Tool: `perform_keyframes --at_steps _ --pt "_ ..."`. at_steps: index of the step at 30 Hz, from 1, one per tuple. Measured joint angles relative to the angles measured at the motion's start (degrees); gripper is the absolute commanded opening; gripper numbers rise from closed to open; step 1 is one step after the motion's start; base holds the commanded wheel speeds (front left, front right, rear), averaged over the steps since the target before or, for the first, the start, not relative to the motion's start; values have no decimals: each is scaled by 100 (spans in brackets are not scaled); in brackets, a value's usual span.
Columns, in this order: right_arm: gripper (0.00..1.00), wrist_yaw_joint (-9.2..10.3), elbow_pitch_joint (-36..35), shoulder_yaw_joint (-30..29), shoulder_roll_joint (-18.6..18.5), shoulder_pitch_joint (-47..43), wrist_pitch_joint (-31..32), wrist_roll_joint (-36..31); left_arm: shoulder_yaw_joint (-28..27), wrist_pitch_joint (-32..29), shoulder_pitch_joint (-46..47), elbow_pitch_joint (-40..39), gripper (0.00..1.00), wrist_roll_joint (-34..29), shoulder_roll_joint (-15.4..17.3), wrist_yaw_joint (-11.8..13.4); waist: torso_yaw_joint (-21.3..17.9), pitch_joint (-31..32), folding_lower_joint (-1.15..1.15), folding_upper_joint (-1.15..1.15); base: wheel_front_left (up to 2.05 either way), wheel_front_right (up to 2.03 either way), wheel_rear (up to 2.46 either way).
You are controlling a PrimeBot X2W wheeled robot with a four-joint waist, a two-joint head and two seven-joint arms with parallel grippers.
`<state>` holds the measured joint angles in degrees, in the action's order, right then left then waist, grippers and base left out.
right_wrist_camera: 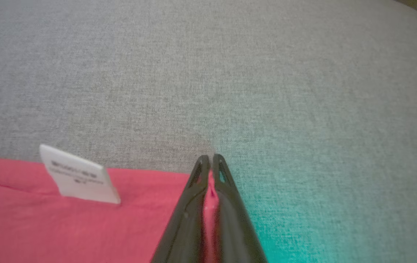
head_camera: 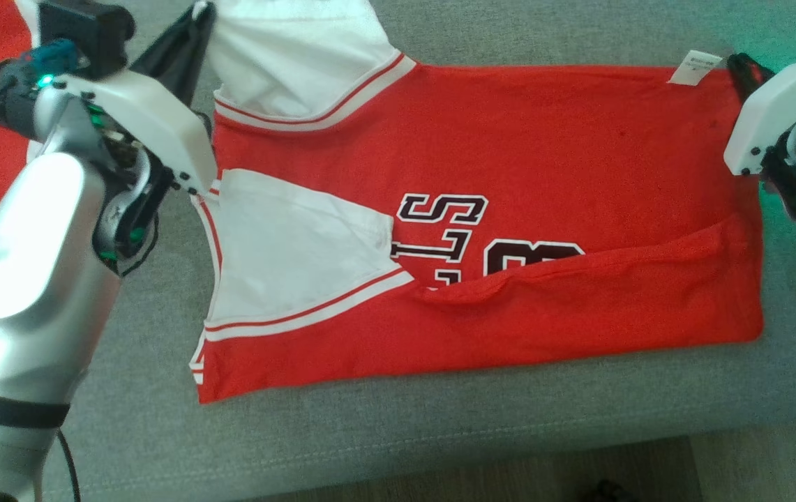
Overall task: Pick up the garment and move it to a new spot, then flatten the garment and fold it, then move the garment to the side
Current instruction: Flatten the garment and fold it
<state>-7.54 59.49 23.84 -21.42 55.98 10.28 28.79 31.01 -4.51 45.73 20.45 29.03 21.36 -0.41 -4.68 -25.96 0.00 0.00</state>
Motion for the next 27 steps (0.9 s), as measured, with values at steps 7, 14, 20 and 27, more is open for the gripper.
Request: perform_keyframes --at_steps 7,14,20,27 --pt "0 0 85 40 -22 314 -727 0 -163 163 81 220 0 37 -18 167 -34 -64 0 0 0 0 0" --pt "0 0 274 -22 46 717 -1541 -15 -246 659 699 843 0 -69 -175 252 -35 -76 0 0 0 0 0" --pt "0 0 335 218 125 682 -1867 24 -156 964 719 1152 0 -74 -300 62 -10 29 0 0 0 0 0" --pt "0 0 233 505 -75 223 -2094 441 38 1055 -108 588 0 -88 -119 -29 107 312 0 0 0 0 0"
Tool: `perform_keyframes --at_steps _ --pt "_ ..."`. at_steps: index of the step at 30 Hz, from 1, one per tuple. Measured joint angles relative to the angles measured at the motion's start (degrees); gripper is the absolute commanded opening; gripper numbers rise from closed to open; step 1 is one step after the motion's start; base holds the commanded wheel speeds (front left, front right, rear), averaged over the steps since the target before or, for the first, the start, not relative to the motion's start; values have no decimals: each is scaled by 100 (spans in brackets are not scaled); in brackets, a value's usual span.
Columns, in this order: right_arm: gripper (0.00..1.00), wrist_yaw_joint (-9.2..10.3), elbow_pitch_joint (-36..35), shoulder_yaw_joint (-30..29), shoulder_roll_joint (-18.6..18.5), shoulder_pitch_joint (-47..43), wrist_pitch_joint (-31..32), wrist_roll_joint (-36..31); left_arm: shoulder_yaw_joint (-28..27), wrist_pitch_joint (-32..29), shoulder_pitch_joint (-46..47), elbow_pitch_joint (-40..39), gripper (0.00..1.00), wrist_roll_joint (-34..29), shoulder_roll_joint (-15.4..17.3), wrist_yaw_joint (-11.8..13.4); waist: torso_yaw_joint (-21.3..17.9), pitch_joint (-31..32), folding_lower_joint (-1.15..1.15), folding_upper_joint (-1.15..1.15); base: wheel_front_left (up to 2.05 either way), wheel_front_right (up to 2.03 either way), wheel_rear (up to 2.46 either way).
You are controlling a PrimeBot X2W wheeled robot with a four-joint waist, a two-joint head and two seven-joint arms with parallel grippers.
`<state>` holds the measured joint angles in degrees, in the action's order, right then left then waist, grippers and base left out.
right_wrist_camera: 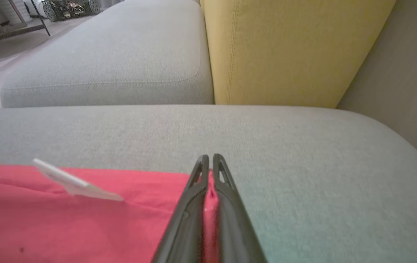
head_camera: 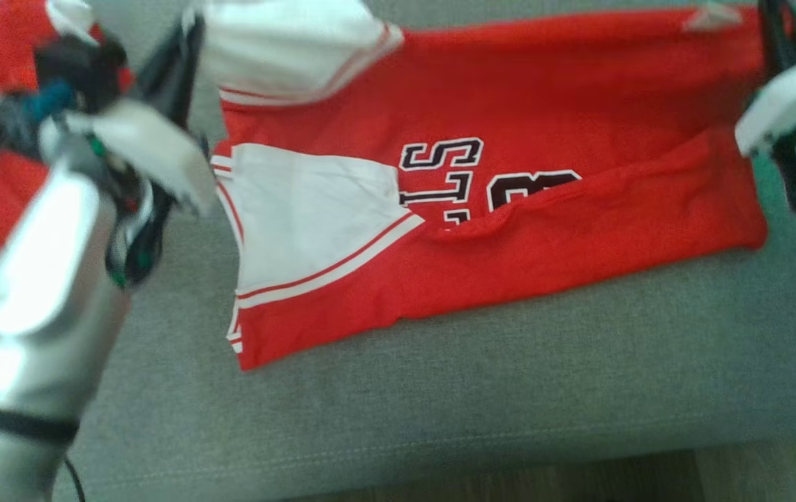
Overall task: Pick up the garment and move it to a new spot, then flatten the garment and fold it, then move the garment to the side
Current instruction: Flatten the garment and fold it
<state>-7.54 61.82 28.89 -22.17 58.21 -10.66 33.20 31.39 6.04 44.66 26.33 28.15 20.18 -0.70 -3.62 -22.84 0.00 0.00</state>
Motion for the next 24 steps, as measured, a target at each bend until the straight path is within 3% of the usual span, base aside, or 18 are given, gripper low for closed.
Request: perform_keyframes --at_steps 5,14,24 --pt "0 0 -331 341 -331 -521 59 396 212 -324 -904 -888 0 118 275 -29 182 198 0 0 0 0 0" --pt "0 0 -929 953 -975 -1069 394 921 498 -950 -2171 -2393 0 245 817 213 428 567 0 0 0 0 0" --pt "0 0 -1557 1661 -1508 -1590 1147 1381 907 -1314 -2755 -2695 0 245 1009 221 389 882 0 0 0 0 0"
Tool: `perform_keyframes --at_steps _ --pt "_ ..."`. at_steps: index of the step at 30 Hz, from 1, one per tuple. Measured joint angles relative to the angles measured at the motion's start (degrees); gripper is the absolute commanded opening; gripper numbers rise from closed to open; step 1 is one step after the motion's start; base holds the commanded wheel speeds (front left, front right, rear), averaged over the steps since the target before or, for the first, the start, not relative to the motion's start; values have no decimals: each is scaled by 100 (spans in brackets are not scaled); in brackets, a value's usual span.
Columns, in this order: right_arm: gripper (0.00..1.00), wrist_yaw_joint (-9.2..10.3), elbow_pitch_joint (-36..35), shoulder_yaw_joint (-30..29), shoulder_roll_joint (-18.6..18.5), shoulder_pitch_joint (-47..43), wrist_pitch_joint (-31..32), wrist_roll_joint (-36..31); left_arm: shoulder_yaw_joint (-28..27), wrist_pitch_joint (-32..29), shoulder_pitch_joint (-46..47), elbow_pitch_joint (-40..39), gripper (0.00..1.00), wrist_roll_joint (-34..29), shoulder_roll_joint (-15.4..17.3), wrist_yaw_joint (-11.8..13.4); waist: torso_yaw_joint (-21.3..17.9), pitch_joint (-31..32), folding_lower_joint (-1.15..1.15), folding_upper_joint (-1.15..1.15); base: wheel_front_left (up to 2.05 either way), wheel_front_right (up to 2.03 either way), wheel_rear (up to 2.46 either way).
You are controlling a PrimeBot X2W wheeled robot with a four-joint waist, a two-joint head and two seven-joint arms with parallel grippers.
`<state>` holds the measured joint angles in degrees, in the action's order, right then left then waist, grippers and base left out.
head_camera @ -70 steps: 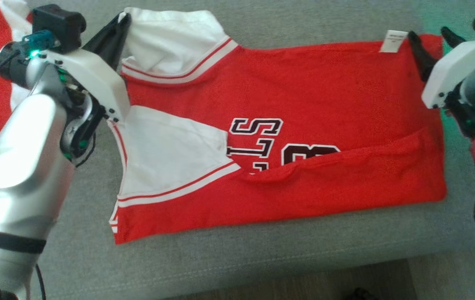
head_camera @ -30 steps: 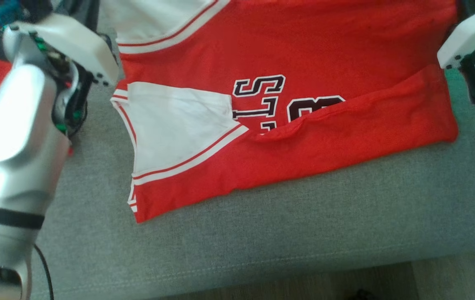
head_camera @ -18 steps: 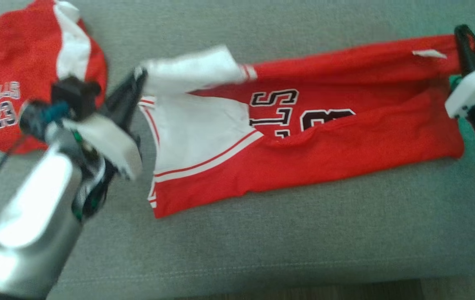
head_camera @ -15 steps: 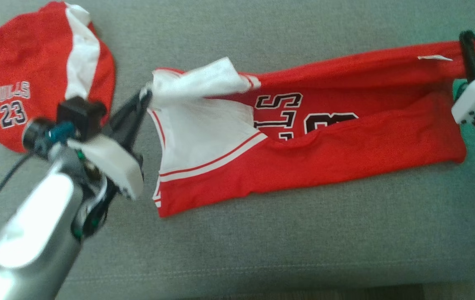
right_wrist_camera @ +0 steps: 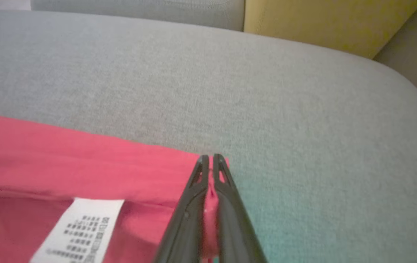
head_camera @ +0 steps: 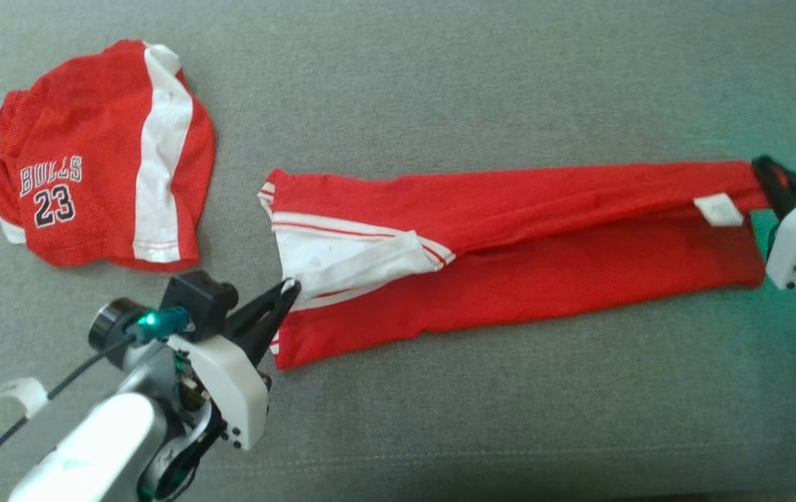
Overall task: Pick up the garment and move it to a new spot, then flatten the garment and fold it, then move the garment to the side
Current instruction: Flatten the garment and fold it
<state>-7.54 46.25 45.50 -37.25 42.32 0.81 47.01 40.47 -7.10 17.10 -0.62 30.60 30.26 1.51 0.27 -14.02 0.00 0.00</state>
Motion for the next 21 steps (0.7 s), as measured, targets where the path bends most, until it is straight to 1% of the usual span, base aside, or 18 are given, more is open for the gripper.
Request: perform_keyframes --at_steps 2,3,4,5,8,9,11,14,17,21 --pt "51 0 -45 62 -37 -34 111 54 16 -22 -18 23 0 0 -4 0 -18 25 0 0 0 0 0" --pt "100 0 -85 111 -66 -82 225 105 46 -40 -35 70 0 1 -8 -1 -35 52 0 0 0 0 0" --pt "100 0 -90 158 -75 -122 357 168 86 -45 -58 132 0 4 -7 -2 -52 81 0 0 0 0 0" --pt "100 0 -111 219 -99 -169 464 193 131 -46 -76 194 16 23 -4 -7 -72 110 0 0 0 0 0" --pt "100 0 -112 277 -191 -272 692 199 174 -45 -162 360 95 24 -5 -7 -138 200 0 0 0 0 0" --pt "100 0 -94 276 -226 -289 714 198 179 -45 -187 414 100 25 -7 0 -157 238 0 0 0 0 0" --pt "100 0 -57 212 -285 -295 700 198 170 -34 -223 479 100 29 -7 12 -187 320 0 0 0 0 0" --pt "100 0 57 -89 -285 -294 342 198 69 180 -294 546 100 88 -67 164 -222 446 0 0 0 0 0" --pt "100 0 78 -443 -148 -296 -144 236 -267 624 -304 594 100 288 -280 407 -246 570 0 0 0 0 0" --pt "100 0 42 -945 212 -394 -988 237 -762 1500 -305 609 100 490 -671 704 -251 713 0 0 0 0 0"
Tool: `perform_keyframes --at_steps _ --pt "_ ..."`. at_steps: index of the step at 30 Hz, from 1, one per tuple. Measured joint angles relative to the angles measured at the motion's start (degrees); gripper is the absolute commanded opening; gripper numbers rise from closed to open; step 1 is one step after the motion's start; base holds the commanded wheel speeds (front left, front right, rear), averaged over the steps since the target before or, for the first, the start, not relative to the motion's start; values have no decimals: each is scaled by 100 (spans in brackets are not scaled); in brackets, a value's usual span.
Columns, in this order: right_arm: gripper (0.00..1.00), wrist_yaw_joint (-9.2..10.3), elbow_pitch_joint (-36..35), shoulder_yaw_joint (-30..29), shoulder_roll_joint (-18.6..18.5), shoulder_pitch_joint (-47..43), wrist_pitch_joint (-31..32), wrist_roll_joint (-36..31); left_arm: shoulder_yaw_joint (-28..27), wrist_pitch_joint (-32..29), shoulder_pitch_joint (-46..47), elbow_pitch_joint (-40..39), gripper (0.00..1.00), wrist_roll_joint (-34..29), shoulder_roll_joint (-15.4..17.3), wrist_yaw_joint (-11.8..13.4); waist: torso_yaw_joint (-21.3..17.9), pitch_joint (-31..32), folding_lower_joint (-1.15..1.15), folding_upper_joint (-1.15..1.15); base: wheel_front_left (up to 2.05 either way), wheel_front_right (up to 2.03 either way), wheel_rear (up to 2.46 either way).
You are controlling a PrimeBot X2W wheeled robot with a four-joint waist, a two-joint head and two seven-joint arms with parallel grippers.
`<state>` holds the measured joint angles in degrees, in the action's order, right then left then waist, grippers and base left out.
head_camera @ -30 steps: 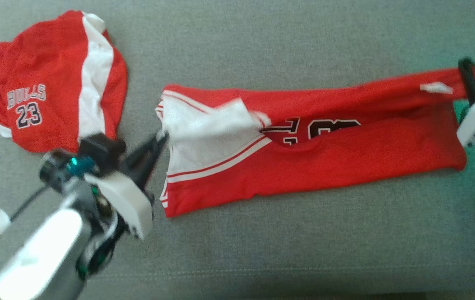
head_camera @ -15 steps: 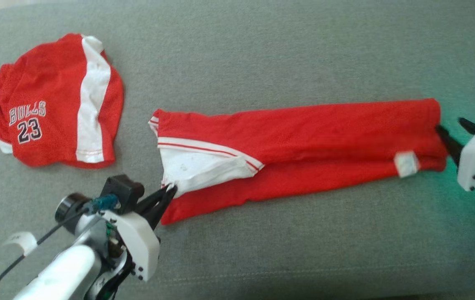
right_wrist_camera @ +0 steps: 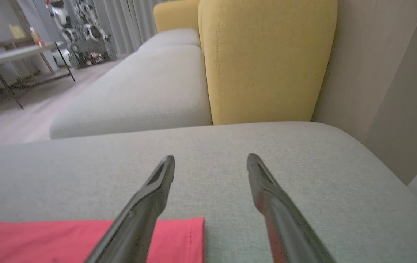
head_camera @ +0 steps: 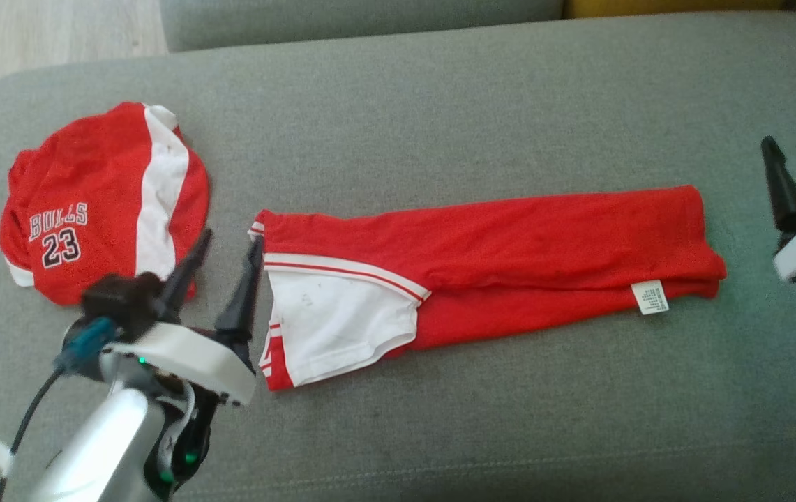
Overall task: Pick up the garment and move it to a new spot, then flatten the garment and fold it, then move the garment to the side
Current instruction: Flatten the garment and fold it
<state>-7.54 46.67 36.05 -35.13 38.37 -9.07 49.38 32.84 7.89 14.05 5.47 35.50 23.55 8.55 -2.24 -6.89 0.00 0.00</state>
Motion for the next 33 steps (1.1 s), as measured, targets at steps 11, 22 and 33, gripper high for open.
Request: perform_keyframes --at_steps 11,22,33 --pt "100 0 -977 -1893 1048 -1371 -516 -1255 -1497 642 -694 -142 100 -648 -1324 149 -38 264 0 0 0 0 0" --pt "100 0 -1419 -2973 1808 -2116 -269 -2472 -2401 667 -1203 1 100 -1714 -2037 -814 6 40 0 0 0 0 0" --pt "100 0 -354 -3991 2124 -1341 367 -2714 -2401 667 -885 186 100 -1868 -2081 -1009 241 -465 0 0 0 0 0"
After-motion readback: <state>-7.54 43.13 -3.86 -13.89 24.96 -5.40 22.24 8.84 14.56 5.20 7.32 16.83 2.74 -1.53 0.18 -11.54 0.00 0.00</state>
